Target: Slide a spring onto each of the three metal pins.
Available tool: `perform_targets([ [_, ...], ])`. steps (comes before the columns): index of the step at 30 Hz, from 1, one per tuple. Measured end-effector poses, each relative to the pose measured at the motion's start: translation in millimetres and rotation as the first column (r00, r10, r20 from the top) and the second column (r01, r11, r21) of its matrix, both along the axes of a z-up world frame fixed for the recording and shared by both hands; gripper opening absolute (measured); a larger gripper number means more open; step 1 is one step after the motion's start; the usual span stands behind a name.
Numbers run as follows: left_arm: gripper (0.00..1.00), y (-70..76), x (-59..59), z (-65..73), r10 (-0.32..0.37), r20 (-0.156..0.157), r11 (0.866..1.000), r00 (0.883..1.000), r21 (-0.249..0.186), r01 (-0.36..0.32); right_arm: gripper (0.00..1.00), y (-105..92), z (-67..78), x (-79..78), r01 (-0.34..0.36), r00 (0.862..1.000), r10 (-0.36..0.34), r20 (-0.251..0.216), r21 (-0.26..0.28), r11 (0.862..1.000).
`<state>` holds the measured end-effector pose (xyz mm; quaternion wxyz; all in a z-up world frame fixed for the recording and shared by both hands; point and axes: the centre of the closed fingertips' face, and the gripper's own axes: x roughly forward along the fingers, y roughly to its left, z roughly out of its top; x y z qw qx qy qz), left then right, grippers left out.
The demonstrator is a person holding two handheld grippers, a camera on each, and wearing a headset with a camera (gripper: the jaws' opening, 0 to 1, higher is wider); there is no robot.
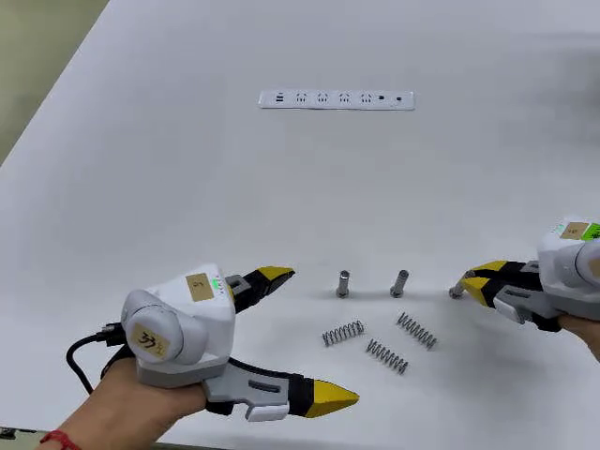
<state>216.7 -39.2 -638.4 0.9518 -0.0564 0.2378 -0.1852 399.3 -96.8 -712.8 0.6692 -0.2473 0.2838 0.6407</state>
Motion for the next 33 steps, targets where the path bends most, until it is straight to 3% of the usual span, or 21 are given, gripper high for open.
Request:
perform_targets([
  [33,0.97,-2.6,3.3,3.4,-0.01,0.0,1.0,1.0,-0.002,0.01,0.1,0.1,4.2,-4.0,-0.003,1.0,0.003,-0.015,0.005,1.0],
])
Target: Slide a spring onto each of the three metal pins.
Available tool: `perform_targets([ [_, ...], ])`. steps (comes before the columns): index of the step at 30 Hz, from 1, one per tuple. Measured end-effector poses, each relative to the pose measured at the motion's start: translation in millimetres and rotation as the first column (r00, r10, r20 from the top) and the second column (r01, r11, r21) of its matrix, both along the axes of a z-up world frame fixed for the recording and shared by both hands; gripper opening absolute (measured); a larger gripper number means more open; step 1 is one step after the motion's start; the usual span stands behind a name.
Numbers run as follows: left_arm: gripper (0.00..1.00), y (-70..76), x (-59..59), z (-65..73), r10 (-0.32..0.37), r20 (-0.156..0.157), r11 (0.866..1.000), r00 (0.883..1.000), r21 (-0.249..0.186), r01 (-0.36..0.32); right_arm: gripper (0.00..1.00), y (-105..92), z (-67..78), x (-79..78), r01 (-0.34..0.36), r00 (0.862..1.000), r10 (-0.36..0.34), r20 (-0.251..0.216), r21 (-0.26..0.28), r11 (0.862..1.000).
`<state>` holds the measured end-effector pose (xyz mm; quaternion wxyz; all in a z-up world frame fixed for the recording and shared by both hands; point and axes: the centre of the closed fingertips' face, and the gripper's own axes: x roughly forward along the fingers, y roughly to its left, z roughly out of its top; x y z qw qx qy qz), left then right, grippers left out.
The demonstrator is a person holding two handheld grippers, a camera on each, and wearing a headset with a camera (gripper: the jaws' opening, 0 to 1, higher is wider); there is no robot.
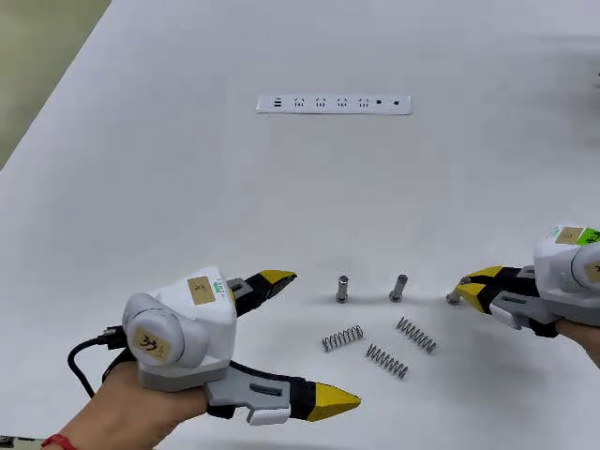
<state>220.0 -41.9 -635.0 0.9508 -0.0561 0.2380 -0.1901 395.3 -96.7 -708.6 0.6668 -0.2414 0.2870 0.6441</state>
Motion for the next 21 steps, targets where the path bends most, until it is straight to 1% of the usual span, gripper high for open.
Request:
perform_targets([
  [11,0.97,1.3,0.3,-0.6,-0.001,0.002,1.0,1.0,-0.001,0.001,0.12,-2.3,-0.6,-0.8,0.003,1.0,-0.003,-0.002,0.004,1.0],
  [15,0.97,2.6,-0.1,-2.0,-0.002,0.001,1.0,1.0,0.001,0.002,0.15,-3.3,0.3,-2.6,0.002,1.0,-0.002,-0.004,0.009,1.0],
  [21,0.97,3.5,0.1,-1.9,-0.002,0.002,1.0,1.0,0.002,0.002,0.18,-4.3,2.8,-2.2,0.003,1.0,-0.003,-0.004,0.024,1.0],
])
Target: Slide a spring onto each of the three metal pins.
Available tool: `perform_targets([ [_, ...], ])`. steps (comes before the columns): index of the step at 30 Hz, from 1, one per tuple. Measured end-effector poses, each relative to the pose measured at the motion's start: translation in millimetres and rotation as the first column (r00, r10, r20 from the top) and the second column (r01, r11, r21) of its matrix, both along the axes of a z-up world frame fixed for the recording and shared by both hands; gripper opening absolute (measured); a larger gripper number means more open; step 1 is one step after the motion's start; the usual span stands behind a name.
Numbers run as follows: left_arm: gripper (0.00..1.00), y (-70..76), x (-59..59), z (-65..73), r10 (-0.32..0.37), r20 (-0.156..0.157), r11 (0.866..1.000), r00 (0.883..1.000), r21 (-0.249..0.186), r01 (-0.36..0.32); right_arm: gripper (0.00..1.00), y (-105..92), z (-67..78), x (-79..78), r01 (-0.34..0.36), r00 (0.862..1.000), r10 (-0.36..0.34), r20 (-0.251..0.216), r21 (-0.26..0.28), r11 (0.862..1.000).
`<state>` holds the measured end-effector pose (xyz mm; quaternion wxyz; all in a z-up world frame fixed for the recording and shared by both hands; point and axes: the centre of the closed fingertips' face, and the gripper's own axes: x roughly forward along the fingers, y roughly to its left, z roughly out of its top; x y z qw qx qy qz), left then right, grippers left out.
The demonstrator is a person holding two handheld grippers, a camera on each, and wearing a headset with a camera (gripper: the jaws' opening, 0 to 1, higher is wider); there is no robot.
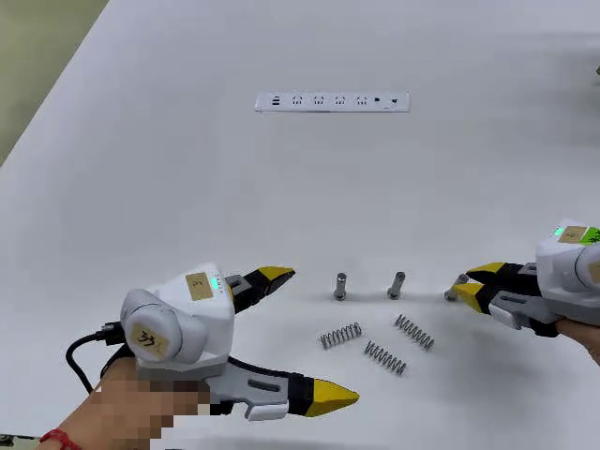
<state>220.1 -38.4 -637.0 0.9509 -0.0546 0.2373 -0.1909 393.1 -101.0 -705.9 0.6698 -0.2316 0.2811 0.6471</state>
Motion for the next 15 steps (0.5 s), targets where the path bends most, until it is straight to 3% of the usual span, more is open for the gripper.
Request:
perform_targets([
  [6,0.97,-0.7,-0.5,0.0,-0.004,-0.001,1.0,1.0,0.005,0.004,0.22,-4.1,13.7,-4.2,0.019,1.0,-0.019,-0.02,0.032,0.999],
  [15,0.97,-2.2,-1.0,2.2,-0.004,-0.001,1.0,1.0,0.014,0.004,0.34,-15.2,21.3,-7.7,0.005,0.999,-0.003,-0.032,0.059,0.998],
])
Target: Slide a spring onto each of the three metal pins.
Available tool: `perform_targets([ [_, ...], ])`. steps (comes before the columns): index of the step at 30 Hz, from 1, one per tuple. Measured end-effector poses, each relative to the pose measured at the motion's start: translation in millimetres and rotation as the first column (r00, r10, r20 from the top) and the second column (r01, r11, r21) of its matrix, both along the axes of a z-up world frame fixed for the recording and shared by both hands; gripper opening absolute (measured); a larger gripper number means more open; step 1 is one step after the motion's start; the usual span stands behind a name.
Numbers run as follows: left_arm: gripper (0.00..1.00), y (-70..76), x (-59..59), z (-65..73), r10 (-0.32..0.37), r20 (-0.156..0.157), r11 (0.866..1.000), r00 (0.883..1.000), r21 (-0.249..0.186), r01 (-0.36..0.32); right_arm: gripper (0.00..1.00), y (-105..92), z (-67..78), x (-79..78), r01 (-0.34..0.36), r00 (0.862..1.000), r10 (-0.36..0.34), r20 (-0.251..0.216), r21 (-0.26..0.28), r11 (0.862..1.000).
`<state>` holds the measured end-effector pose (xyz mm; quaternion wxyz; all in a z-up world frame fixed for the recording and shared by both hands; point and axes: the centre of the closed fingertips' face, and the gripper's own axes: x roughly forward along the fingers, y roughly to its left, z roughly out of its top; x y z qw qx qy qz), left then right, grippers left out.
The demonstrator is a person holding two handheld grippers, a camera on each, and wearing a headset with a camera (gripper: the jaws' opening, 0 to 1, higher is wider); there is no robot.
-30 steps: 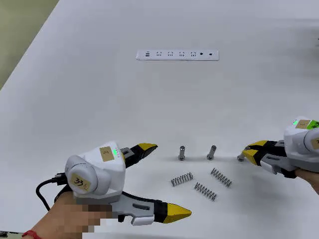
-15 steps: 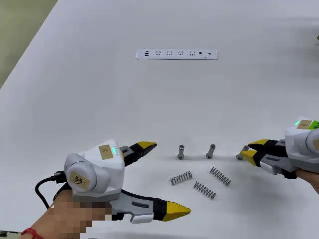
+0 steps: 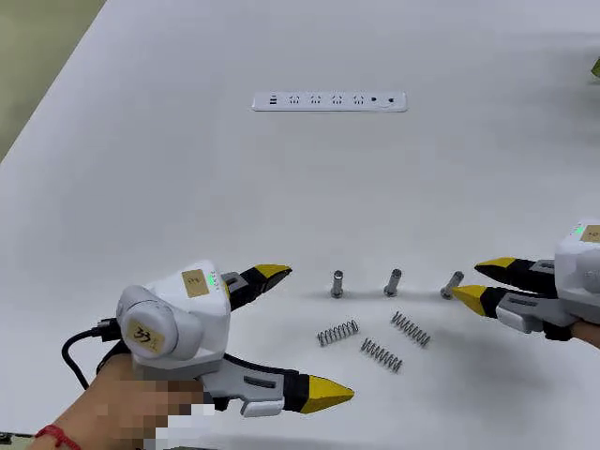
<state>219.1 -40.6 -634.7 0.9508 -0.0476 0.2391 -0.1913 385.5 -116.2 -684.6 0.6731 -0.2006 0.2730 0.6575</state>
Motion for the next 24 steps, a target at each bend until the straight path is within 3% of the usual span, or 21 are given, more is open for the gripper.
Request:
perform_targets([
  [12,0.97,0.9,-2.3,-1.9,-0.008,-0.001,1.0,1.0,0.014,0.008,0.57,-23.3,4.2,-1.8,-0.044,0.999,0.043,0.007,0.03,0.999],
  [24,0.96,0.4,-0.8,0.7,-0.01,0.001,1.0,1.0,0.025,0.01,0.71,-37.2,12.1,-2.6,-0.094,0.995,0.093,0.027,0.044,0.995],
])
